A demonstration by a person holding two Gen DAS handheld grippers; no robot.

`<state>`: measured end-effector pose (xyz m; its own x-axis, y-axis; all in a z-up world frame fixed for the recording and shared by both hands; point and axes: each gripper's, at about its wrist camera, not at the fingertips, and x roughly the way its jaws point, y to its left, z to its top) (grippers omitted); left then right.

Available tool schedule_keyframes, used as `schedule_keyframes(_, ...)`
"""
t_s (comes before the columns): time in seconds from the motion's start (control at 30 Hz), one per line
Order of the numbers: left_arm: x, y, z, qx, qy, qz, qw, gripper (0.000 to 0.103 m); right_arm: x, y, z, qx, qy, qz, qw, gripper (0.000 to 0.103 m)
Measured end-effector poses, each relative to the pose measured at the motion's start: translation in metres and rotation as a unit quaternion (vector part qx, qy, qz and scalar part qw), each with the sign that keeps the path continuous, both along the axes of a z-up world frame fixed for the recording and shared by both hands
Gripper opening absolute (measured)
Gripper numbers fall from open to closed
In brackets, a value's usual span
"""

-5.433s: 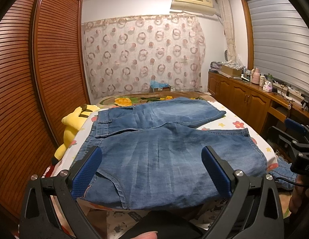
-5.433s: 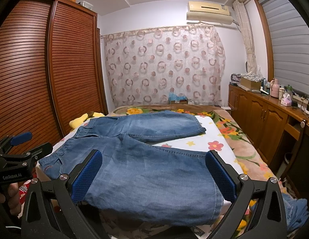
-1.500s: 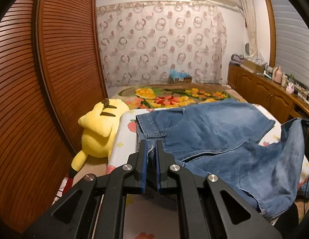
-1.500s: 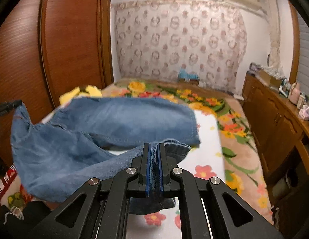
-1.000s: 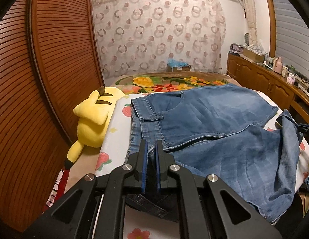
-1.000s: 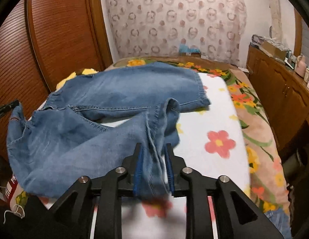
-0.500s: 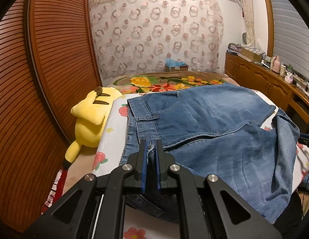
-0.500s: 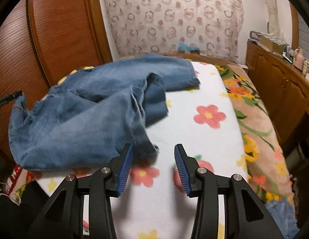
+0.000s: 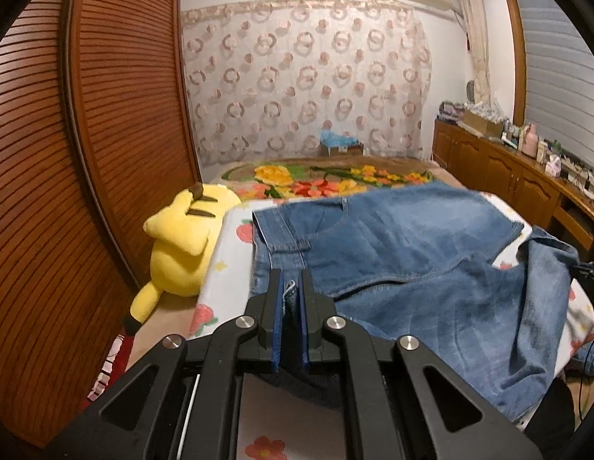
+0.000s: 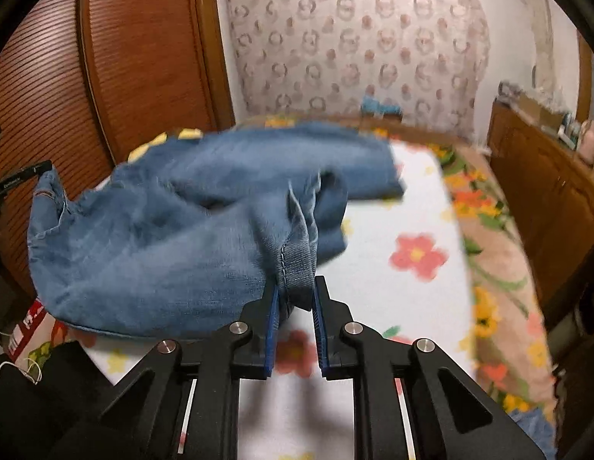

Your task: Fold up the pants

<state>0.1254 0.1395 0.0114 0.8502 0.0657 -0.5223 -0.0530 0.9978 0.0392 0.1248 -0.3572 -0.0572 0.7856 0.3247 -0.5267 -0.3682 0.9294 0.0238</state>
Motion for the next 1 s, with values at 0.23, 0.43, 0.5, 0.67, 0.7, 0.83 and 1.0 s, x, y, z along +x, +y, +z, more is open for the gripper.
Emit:
schedule_keyframes(0.23, -0.005, 0.009, 0.032, -0.008, -0.044, 0.015, 0.9989, 0.008, -0.025, -0.028, 0.058, 0.012, -0.063, -0.030, 0.997, 0.016)
schedule_keyframes(0.43, 0.006, 0.011, 0.056, -0.003, -0.067, 0.020, 0.9975, 0.008, -0.027, -0.038, 0.084, 0.002, -0.089, -0.052, 0.995, 0.015)
schedule_keyframes(0.5, 0.013, 0.011, 0.061, 0.000, -0.070, 0.022, 0.9973, 0.008, -0.019, -0.038, 0.086, -0.002, -0.088, -0.058, 0.994, 0.015)
schedule_keyframes(0.67, 0.038, 0.011, 0.060, 0.009, -0.065, 0.027, 0.9975, 0.008, 0.004, -0.024, 0.084, -0.005, -0.078, -0.062, 0.995, 0.015)
schedule_keyframes(0.7, 0.044, 0.012, 0.059, 0.011, -0.063, 0.029, 0.9975, 0.008, 0.009, -0.020, 0.083, -0.003, -0.074, -0.062, 0.995, 0.015)
schedule_keyframes(0.83, 0.065, 0.015, 0.056, 0.017, -0.051, 0.039, 0.9978, 0.008, 0.021, -0.018, 0.087, 0.004, -0.063, -0.060, 0.996, 0.015)
schedule_keyframes(1.0, 0.098, 0.024, 0.049, 0.013, -0.038, 0.050, 0.9979, 0.008, 0.048, -0.026, 0.104, 0.008, -0.058, -0.052, 0.997, 0.015)
